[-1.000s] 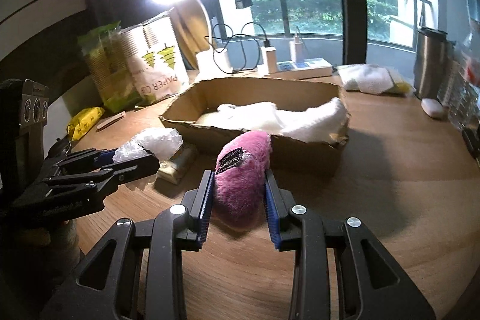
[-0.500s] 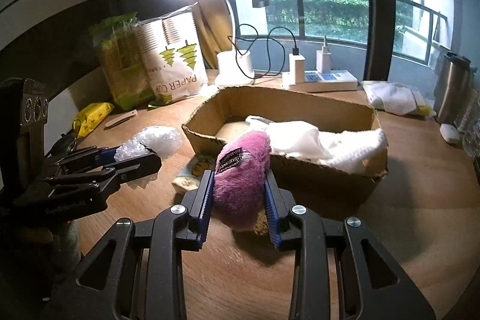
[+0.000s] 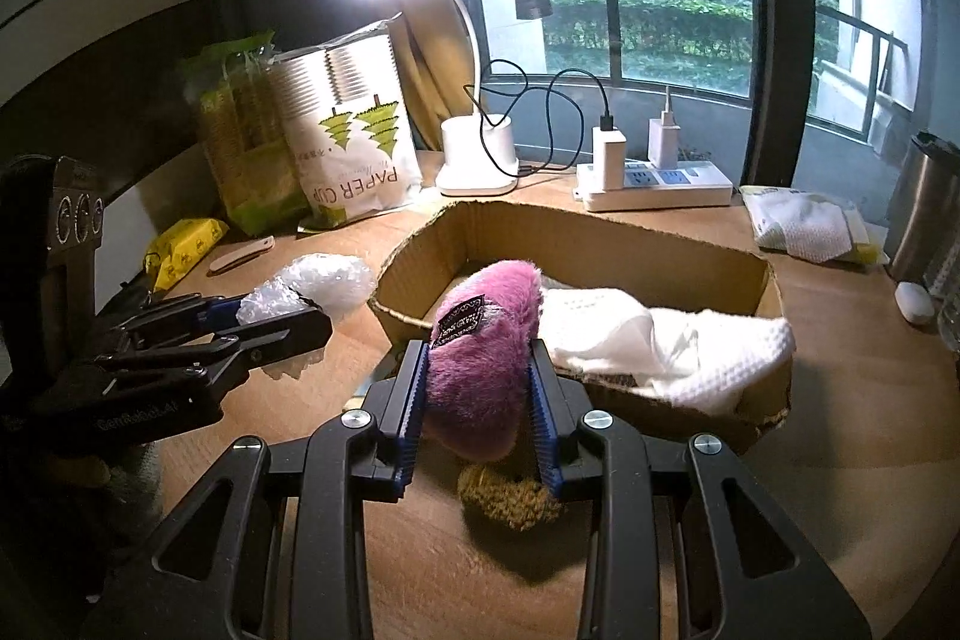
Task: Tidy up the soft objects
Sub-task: 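Carry the bubble wrap over the box with the left gripper while the right gripper carries the pink plush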
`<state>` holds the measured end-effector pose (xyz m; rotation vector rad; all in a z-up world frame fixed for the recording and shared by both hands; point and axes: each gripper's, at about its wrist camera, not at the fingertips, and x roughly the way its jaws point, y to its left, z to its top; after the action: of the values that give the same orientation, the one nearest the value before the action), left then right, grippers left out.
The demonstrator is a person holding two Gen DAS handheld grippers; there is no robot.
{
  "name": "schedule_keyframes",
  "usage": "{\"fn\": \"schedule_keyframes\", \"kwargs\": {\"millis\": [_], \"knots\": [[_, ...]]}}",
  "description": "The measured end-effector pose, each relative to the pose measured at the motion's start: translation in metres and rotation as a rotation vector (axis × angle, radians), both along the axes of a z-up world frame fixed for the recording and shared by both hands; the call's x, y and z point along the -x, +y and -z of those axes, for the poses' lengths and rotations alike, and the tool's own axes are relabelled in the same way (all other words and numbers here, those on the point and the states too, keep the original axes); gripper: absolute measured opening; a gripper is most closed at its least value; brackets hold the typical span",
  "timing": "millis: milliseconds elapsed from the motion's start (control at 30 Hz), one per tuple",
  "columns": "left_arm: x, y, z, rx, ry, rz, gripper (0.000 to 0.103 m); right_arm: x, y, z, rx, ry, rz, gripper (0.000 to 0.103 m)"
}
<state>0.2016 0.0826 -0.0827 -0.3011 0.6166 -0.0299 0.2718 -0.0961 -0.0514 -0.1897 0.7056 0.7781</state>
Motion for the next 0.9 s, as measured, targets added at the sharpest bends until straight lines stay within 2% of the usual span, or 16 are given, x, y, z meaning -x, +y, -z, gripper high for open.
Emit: {"fn": "schedule_keyframes", "kwargs": {"millis": [400,600,867,900], "knots": [[-0.032,0.004,-0.006,-0.012,0.012,-0.016,0.042,-0.034,0.005,0.002,-0.031,0.033,-0.02,0.034],[-0.052,0.004,-0.007,0.005,0.017,-0.016,0.042,-0.046,0.001,-0.005,-0.026,0.022,-0.017,0.034],[-0.07,0.007,0.002,0.011,0.068,-0.029,0.044,-0.06,-0.002,-0.009,-0.024,0.018,0.003,0.034],[-0.071,0.008,0.002,0.01,0.073,-0.031,0.051,-0.061,-0.001,-0.009,-0.022,0.017,0.004,0.034]]}}
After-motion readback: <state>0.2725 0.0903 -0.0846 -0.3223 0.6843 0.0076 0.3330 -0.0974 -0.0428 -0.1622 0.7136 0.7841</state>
